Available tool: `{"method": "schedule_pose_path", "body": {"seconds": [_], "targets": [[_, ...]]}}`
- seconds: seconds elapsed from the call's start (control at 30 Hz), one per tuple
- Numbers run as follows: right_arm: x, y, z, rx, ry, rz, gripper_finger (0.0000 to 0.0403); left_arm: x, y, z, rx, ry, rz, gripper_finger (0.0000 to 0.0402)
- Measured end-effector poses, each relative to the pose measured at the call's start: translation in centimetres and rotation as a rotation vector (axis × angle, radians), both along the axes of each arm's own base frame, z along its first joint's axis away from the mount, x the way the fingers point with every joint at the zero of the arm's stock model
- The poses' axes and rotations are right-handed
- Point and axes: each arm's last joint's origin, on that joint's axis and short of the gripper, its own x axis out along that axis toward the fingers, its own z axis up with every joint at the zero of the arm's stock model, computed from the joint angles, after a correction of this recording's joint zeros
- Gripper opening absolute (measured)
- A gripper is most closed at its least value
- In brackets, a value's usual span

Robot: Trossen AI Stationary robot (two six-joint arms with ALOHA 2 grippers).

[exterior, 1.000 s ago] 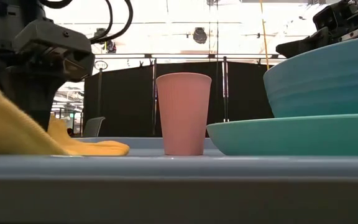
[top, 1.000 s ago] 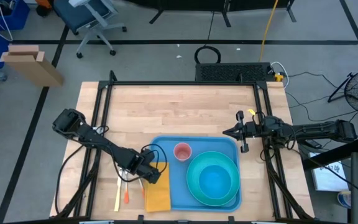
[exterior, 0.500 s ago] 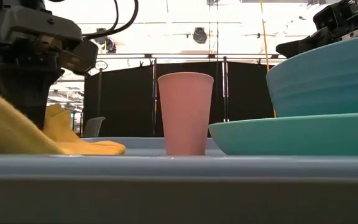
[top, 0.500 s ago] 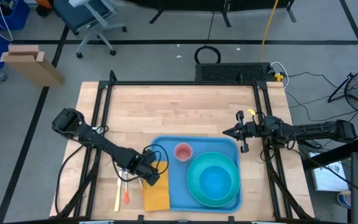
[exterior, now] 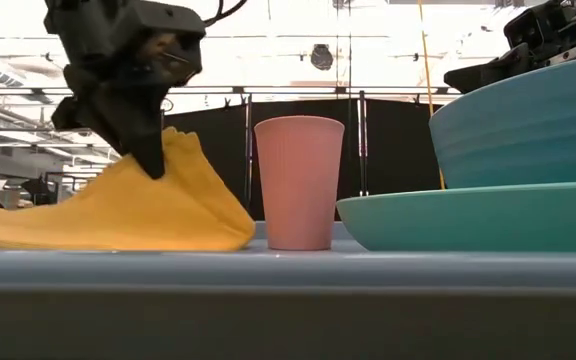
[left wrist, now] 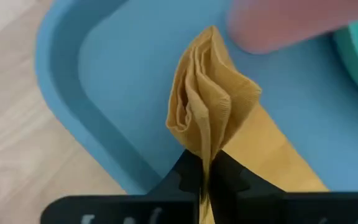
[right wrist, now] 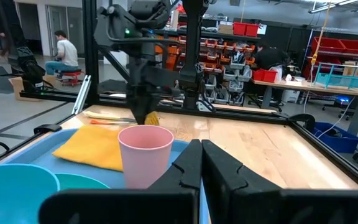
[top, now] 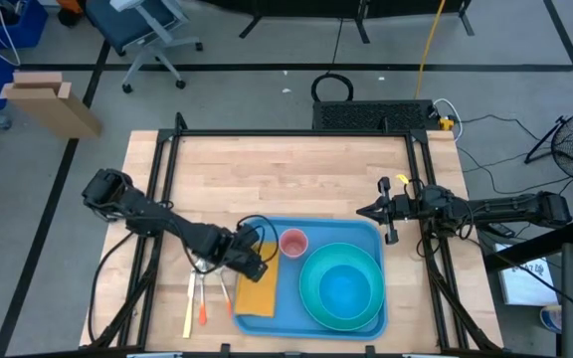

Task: Set up tray
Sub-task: Put the yellow napkin on the blue tray

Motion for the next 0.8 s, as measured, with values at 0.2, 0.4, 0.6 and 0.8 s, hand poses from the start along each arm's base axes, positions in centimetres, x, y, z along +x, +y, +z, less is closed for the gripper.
{"method": "schedule_pose_path", "body": {"seconds": [0.2, 0.4, 0.6, 0.8], "targets": [[0.0, 0.0, 0.0, -0.001, 0.001, 0.000, 0.0000, 0.4, 1.4, -0.1, 0.018, 0.006, 0.048, 0.0012], [0.0, 0.0, -0.1, -0.001, 0.006, 0.000, 0.0000, 0.5, 1.4, -0.3, 0.022, 0.017, 0.025, 0.0021], [0.0, 0.0, -0.1, 0.000, 0.008, 0.000, 0.0000, 0.4, 1.4, -0.3, 0.026, 0.019, 0.017, 0.0080], [0.0, 0.0, -0.1, 0.001, 0.007, 0.000, 0.0000, 0.4, 1.4, -0.3, 0.033, 0.022, 0.000, 0.0159]]}}
